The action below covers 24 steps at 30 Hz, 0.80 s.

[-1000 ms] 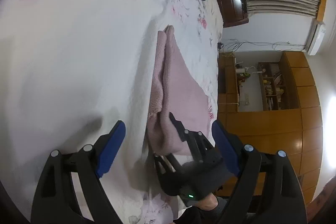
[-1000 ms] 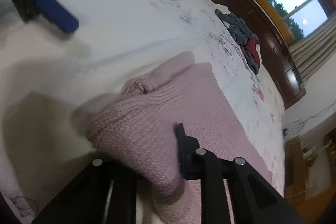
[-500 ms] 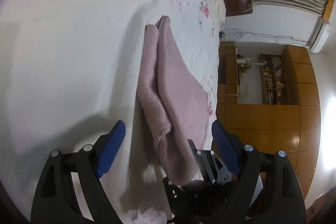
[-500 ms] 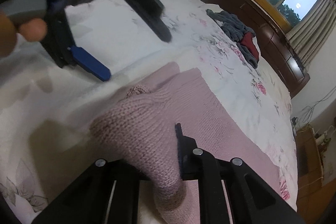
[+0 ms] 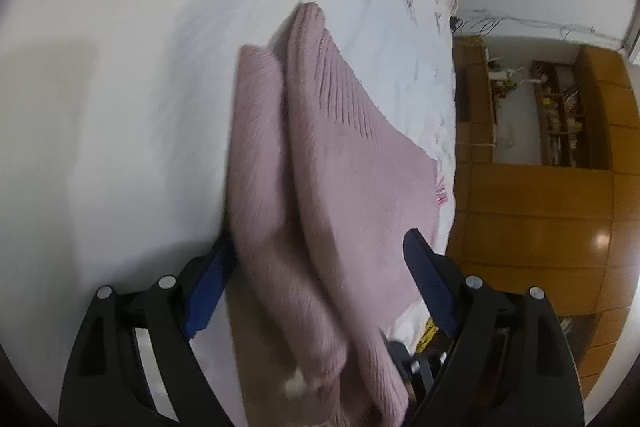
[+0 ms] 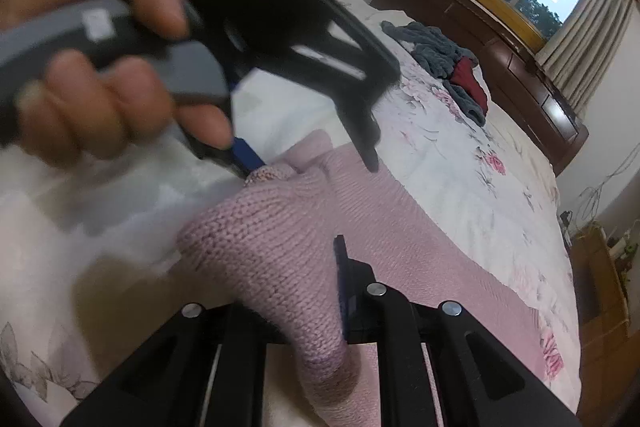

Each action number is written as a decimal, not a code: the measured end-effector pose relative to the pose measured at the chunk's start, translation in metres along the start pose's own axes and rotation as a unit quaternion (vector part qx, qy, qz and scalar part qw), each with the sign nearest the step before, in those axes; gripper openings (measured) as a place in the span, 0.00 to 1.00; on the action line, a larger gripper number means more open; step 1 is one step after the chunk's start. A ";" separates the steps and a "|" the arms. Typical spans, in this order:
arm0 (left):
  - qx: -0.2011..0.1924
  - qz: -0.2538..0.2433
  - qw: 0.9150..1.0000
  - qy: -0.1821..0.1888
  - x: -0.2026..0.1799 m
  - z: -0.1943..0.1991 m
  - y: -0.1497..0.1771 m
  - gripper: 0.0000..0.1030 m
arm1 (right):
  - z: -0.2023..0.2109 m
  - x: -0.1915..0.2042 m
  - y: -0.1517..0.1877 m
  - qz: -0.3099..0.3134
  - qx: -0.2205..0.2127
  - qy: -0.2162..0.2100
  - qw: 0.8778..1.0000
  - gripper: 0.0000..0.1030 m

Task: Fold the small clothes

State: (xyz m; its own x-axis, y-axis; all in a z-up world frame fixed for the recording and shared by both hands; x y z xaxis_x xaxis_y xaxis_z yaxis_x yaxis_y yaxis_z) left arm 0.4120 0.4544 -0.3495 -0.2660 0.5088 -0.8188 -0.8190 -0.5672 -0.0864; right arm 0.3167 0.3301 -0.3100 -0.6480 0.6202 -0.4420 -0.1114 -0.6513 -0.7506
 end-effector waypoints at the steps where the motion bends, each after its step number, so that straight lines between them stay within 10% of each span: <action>1: 0.001 -0.003 1.000 -0.003 -0.003 -0.004 -0.004 0.76 | 0.001 -0.001 0.000 -0.002 -0.001 0.000 1.000 0.12; 6: 0.004 -0.013 0.999 -0.033 -0.009 -0.016 -0.020 0.28 | 0.005 -0.007 -0.003 -0.022 -0.007 0.003 1.000 0.12; 24: -0.018 -0.105 0.991 -0.075 -0.101 -0.002 -0.022 0.23 | 0.041 -0.051 -0.020 -0.115 -0.028 0.021 0.993 0.12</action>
State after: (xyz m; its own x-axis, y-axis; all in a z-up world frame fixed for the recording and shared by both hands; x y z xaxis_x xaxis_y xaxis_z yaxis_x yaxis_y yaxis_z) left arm 0.4576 0.4140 -0.2660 -0.1659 0.7079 -0.6866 -0.8463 -0.4596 -0.2694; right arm 0.3208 0.2939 -0.2521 -0.5785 0.7680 -0.2748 -0.2106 -0.4661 -0.8593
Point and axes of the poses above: each gripper's, at about its wrist camera, not at the fingertips, and z roughly against the way its jaws point, x to its left, y to its underside, the point moved 3 cm from there along -z, roughly the way its jaws point, and after that the axes turned 15 degrees about -x, right-handed, at the moved point
